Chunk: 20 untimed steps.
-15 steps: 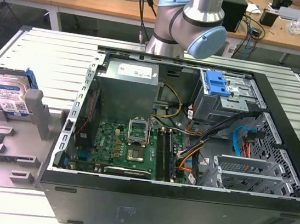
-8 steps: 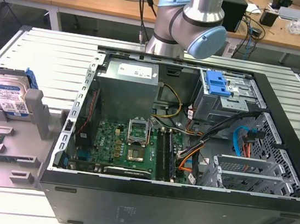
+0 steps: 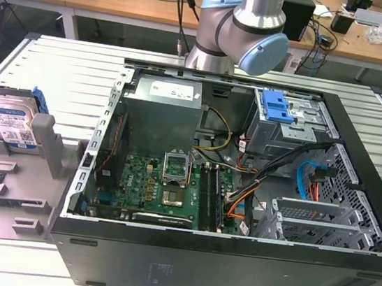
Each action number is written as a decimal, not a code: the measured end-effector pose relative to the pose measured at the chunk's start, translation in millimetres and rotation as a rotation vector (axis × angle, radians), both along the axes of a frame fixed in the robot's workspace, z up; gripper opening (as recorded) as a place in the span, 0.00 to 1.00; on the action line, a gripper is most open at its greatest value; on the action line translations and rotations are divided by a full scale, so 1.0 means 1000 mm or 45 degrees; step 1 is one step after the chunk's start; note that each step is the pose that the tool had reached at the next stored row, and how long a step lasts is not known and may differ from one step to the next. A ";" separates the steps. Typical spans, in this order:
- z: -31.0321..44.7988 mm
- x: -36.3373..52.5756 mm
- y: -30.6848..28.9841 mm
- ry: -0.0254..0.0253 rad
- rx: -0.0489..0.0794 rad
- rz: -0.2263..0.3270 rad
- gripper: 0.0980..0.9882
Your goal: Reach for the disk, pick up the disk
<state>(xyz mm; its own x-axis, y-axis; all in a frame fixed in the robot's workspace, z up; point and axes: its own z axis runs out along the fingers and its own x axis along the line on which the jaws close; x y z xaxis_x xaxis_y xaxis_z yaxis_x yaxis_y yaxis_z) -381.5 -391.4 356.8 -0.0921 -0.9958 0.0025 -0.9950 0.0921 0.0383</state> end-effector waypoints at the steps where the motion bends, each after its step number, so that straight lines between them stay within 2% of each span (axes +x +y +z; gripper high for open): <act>1: 0.0000 0.0000 0.0000 0.0000 0.000 0.000 0.01; 6: 0.0000 0.0000 0.0000 0.0000 0.000 -0.001 0.02; 12: 0.0000 0.0000 0.0000 0.0000 0.000 -0.001 0.43; 15: -0.0001 0.0000 0.0000 0.0000 0.000 -0.001 0.43; 20: -0.0051 -0.0001 0.0000 -0.0001 0.000 -0.001 0.43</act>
<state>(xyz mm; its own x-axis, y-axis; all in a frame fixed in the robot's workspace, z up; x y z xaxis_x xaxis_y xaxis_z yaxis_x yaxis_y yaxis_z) -381.7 -391.4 351.6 -0.0930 -0.9957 0.0025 -0.9949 0.0931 0.0383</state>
